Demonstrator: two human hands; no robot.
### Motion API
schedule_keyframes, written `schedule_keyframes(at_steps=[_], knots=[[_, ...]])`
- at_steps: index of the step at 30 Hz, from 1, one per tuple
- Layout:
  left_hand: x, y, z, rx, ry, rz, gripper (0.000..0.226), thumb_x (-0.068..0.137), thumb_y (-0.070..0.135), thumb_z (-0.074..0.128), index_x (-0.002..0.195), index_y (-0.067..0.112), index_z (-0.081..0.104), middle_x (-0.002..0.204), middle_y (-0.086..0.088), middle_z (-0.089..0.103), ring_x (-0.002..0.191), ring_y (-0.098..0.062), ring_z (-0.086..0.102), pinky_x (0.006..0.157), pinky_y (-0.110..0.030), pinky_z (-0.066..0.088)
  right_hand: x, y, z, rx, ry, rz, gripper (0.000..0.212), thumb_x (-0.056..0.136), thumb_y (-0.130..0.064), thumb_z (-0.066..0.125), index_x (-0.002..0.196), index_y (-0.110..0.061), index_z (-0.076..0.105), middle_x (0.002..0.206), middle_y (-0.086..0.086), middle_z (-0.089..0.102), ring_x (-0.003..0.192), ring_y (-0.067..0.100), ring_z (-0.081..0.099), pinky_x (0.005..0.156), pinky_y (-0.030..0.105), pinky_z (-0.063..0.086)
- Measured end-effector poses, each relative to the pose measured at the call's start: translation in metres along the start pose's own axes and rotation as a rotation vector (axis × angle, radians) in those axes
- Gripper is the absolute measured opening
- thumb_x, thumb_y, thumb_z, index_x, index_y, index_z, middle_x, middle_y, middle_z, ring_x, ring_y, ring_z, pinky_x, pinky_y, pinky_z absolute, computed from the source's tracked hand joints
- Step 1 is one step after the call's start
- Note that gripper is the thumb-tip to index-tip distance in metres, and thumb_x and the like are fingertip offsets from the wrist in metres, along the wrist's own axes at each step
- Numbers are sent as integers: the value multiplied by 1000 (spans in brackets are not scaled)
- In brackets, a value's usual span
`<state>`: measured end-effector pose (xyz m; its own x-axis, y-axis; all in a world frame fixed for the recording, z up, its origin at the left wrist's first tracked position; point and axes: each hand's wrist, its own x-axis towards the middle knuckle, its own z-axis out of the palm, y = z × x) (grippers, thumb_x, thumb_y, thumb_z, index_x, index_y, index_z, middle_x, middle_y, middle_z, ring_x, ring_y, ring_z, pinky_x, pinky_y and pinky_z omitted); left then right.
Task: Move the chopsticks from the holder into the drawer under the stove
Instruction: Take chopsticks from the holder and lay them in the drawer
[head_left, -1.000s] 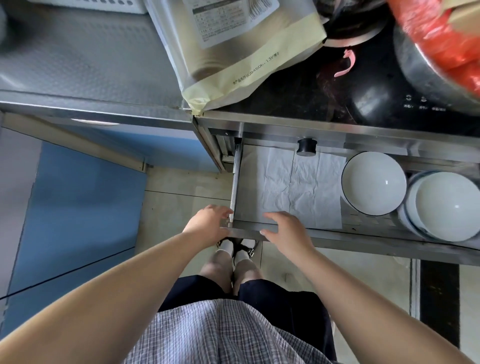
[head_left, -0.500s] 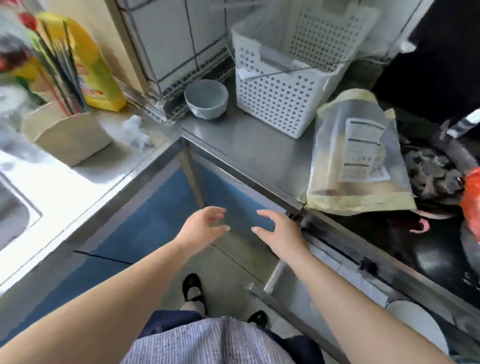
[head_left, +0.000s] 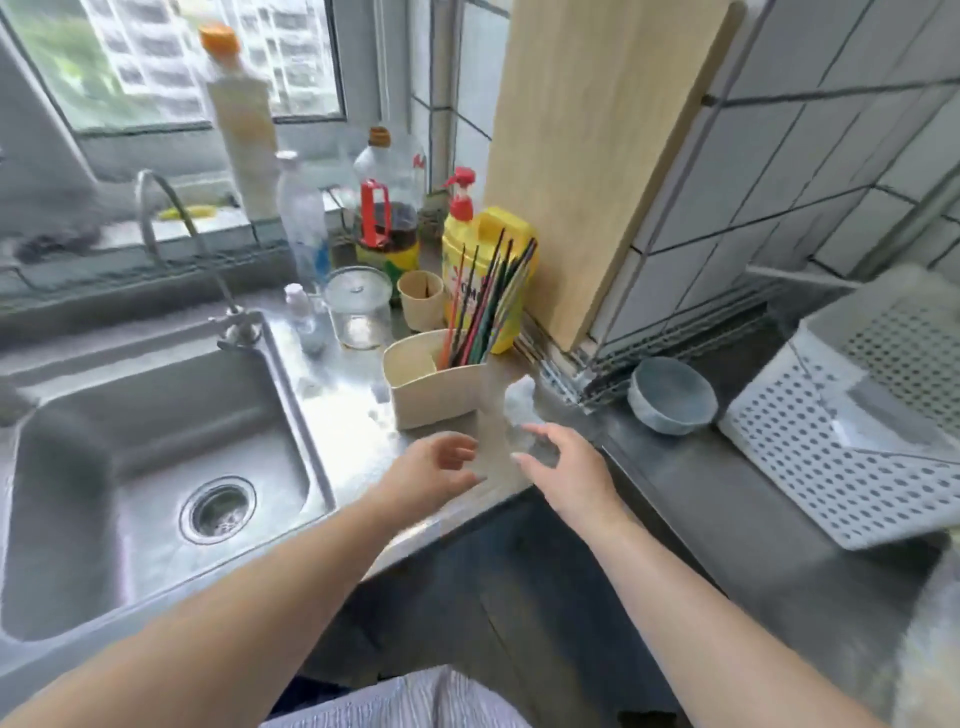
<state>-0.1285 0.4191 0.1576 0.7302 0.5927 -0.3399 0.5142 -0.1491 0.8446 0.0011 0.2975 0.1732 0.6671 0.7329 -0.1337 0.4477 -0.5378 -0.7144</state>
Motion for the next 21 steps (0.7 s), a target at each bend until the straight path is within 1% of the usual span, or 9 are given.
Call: schedule_keyframes(at_steps=[4, 8, 11, 12, 15, 17, 18, 20, 21], knots=[[18, 9, -26, -74, 61, 14, 35, 79, 20, 72, 112, 16, 63, 109, -2, 68, 98, -14, 64, 85, -25, 53, 30, -21, 14, 35, 18, 13, 39, 83, -32, 66, 120, -24, 59, 128, 1, 58, 118, 16, 53, 98, 30, 41], [39, 32, -36, -117, 98, 56, 39, 80, 22, 72, 117, 15, 61, 109, -2, 66, 97, -13, 62, 77, -19, 49, 60, -33, 14, 81, 5, 44, 57, 84, -35, 64, 136, -24, 44, 139, 1, 49, 126, 16, 47, 100, 33, 41], [62, 54, -44, -111, 184, 134, 45, 80, 20, 71, 123, 14, 59, 115, -2, 66, 102, -13, 62, 88, -23, 51, 88, -43, 6, 174, -8, 68, 71, 83, -34, 65, 144, -21, 31, 147, 1, 40, 132, 17, 42, 104, 37, 40], [70, 60, -46, -90, 217, 153, 48, 80, 19, 71, 126, 15, 57, 117, 0, 65, 105, -13, 61, 93, -24, 48, 98, -47, 2, 230, -9, 73, 73, 84, -31, 65, 145, -20, 28, 148, 2, 39, 133, 17, 41, 106, 38, 39], [91, 77, -49, -14, 243, 185, 58, 82, 18, 68, 137, 15, 47, 125, 0, 61, 116, -12, 56, 96, -23, 43, 122, -56, -9, 438, -25, 109, 73, 86, -24, 64, 147, -15, 24, 149, 4, 38, 136, 18, 38, 107, 37, 36], [105, 84, -47, 49, 234, 208, 59, 83, 15, 65, 139, 15, 44, 131, -4, 58, 121, -15, 54, 96, -22, 41, 137, -58, -10, 484, -49, 117, 70, 85, -25, 65, 145, -20, 29, 146, 2, 41, 135, 18, 39, 108, 37, 37], [110, 87, -45, 73, 232, 218, 58, 84, 12, 63, 138, 14, 44, 132, -5, 58, 121, -16, 54, 94, -20, 40, 144, -59, -9, 475, -59, 105, 64, 84, -27, 65, 141, -24, 36, 143, 1, 46, 133, 18, 42, 107, 38, 38], [120, 89, -40, 109, 238, 226, 56, 82, 6, 59, 136, 13, 47, 131, -5, 59, 121, -18, 54, 91, -17, 39, 157, -58, -3, 482, -80, 82, 45, 81, -26, 66, 123, -31, 51, 131, 0, 58, 124, 18, 52, 102, 40, 45], [123, 89, -38, 134, 246, 232, 57, 80, 5, 58, 136, 13, 48, 132, -5, 59, 123, -18, 53, 94, -18, 39, 161, -58, -1, 502, -79, 77, 37, 82, -23, 66, 115, -32, 55, 124, 1, 63, 118, 17, 56, 97, 37, 48]])
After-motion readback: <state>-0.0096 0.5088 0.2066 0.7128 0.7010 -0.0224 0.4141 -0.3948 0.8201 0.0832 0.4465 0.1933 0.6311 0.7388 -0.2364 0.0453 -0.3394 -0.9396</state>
